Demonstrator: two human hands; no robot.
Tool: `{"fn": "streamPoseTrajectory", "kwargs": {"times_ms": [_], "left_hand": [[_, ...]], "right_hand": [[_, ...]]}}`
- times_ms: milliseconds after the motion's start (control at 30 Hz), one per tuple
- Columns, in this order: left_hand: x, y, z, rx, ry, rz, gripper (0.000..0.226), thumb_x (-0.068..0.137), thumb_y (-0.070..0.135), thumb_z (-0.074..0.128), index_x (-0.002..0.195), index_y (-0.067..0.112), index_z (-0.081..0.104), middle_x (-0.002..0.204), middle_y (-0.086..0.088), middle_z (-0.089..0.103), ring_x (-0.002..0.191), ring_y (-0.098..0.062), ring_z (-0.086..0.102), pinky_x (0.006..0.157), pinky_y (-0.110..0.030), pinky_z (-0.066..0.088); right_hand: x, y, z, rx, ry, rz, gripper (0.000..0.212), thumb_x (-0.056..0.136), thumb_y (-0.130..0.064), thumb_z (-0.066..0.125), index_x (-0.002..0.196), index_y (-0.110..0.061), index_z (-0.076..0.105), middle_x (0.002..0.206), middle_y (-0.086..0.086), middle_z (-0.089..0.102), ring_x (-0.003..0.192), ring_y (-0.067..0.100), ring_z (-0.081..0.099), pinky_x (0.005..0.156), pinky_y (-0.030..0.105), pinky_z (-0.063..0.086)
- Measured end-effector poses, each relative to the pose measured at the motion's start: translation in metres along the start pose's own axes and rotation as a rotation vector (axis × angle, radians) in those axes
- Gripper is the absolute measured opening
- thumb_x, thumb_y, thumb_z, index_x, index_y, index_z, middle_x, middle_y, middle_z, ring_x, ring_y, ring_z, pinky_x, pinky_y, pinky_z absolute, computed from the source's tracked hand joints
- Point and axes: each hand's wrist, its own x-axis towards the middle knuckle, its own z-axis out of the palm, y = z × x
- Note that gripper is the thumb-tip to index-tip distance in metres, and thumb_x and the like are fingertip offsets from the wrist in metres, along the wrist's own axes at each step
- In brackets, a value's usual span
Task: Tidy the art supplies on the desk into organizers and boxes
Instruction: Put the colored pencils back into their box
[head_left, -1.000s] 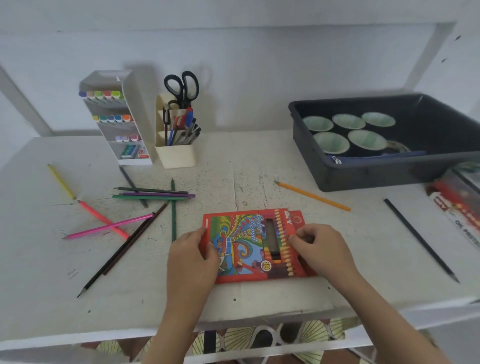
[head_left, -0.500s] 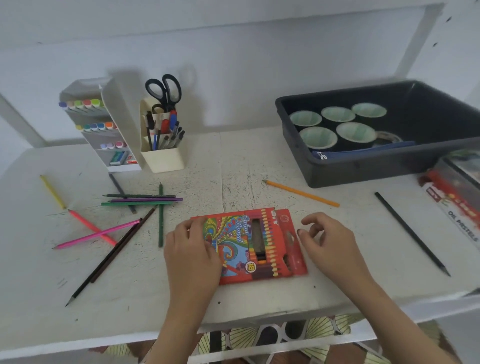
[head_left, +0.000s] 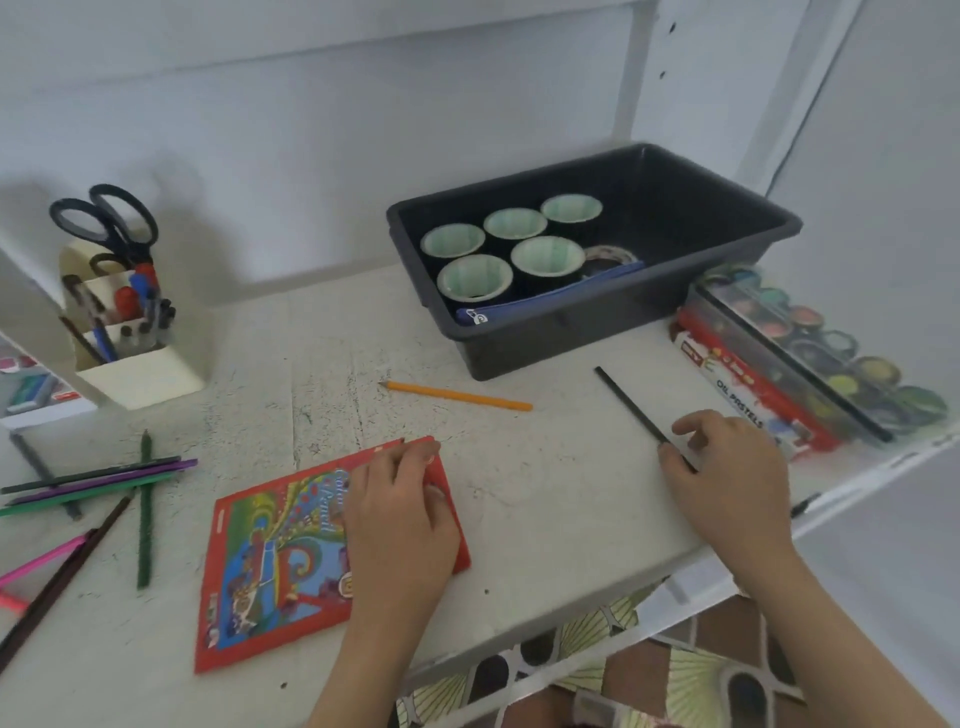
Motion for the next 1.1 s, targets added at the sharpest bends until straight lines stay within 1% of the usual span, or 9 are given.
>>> {"fn": "streamPoseTrajectory", "kwargs": {"times_ms": [67, 167, 367, 467, 600, 700, 800, 967, 1100], "left_hand": [[0.001, 0.007, 0.007, -0.013, 0.004, 0.003, 0.040, 0.076, -0.006, 0.061, 0.112, 0.010, 0.065, 0.108, -0.010, 0.063, 0.102, -0.028, 0.050, 0.086, -0.035, 0.035], [0.003, 0.012, 0.014, -0.038, 0.008, 0.001, 0.040, 0.076, -0.007, 0.060, 0.112, 0.011, 0.065, 0.108, -0.009, 0.063, 0.102, -0.028, 0.049, 0.088, -0.039, 0.038], [0.004, 0.008, 0.014, -0.171, 0.093, -0.125, 0.047, 0.081, -0.006, 0.055, 0.125, 0.010, 0.055, 0.118, -0.008, 0.058, 0.110, -0.025, 0.047, 0.093, -0.031, 0.031], [0.004, -0.001, 0.005, -0.232, 0.146, -0.178, 0.051, 0.080, -0.010, 0.052, 0.128, 0.007, 0.051, 0.120, -0.008, 0.055, 0.113, -0.026, 0.048, 0.099, -0.035, 0.034], [-0.001, -0.021, -0.011, -0.175, 0.212, -0.241, 0.045, 0.082, -0.002, 0.051, 0.126, 0.007, 0.052, 0.115, -0.003, 0.053, 0.111, -0.023, 0.046, 0.097, -0.035, 0.031], [-0.006, -0.034, -0.018, -0.111, 0.274, -0.364, 0.048, 0.077, -0.005, 0.060, 0.123, 0.008, 0.055, 0.122, -0.016, 0.054, 0.117, -0.031, 0.043, 0.099, -0.040, 0.029], [-0.009, -0.043, -0.022, -0.156, 0.282, -0.431, 0.047, 0.074, -0.009, 0.060, 0.119, 0.005, 0.057, 0.120, -0.018, 0.055, 0.115, -0.035, 0.045, 0.098, -0.040, 0.030], [-0.011, -0.045, -0.024, -0.230, 0.263, -0.433, 0.045, 0.078, -0.005, 0.059, 0.120, 0.009, 0.056, 0.120, -0.010, 0.054, 0.115, -0.026, 0.044, 0.098, -0.037, 0.033], [-0.011, -0.046, -0.029, -0.278, 0.233, -0.416, 0.042, 0.079, -0.003, 0.061, 0.117, 0.014, 0.057, 0.119, -0.005, 0.054, 0.114, -0.023, 0.046, 0.097, -0.037, 0.038]], "right_hand": [[0.002, 0.006, -0.002, 0.002, -0.040, 0.006, 0.011, 0.086, -0.025, 0.062, 0.092, -0.016, 0.066, 0.077, -0.005, 0.057, 0.077, 0.017, 0.051, 0.071, 0.028, 0.034], [0.005, 0.008, -0.005, 0.061, -0.076, -0.070, 0.003, 0.085, -0.023, 0.064, 0.082, -0.022, 0.062, 0.073, -0.010, 0.056, 0.075, 0.014, 0.051, 0.067, 0.027, 0.034], [0.005, -0.014, -0.004, 0.278, -0.378, -0.300, 0.021, 0.085, -0.025, 0.064, 0.075, -0.041, 0.054, 0.078, -0.017, 0.058, 0.072, -0.001, 0.050, 0.063, 0.011, 0.036], [0.003, -0.028, 0.003, 0.265, -0.445, -0.390, 0.025, 0.085, -0.027, 0.064, 0.072, -0.045, 0.052, 0.076, -0.020, 0.058, 0.074, -0.004, 0.051, 0.062, 0.010, 0.036], [0.002, -0.044, 0.018, 0.250, -0.491, -0.444, 0.019, 0.086, -0.028, 0.063, 0.076, -0.042, 0.055, 0.076, -0.020, 0.057, 0.074, -0.004, 0.050, 0.063, 0.010, 0.035], [0.001, -0.052, 0.025, 0.262, -0.526, -0.478, 0.019, 0.086, -0.027, 0.064, 0.076, -0.042, 0.057, 0.076, -0.022, 0.058, 0.076, -0.003, 0.053, 0.068, 0.010, 0.038], [0.000, -0.063, 0.031, 0.266, -0.570, -0.549, 0.020, 0.084, -0.028, 0.066, 0.075, -0.043, 0.057, 0.076, -0.024, 0.058, 0.076, -0.003, 0.054, 0.078, 0.019, 0.043], [-0.007, -0.089, 0.046, 0.159, -0.544, -0.712, 0.005, 0.086, -0.038, 0.062, 0.082, -0.040, 0.064, 0.080, -0.021, 0.056, 0.082, -0.004, 0.049, 0.095, 0.028, 0.022], [-0.016, -0.107, 0.059, 0.199, -0.529, -0.748, 0.012, 0.086, -0.040, 0.061, 0.093, -0.038, 0.070, 0.088, -0.021, 0.051, 0.093, -0.002, 0.045, 0.106, 0.027, 0.004]]}}
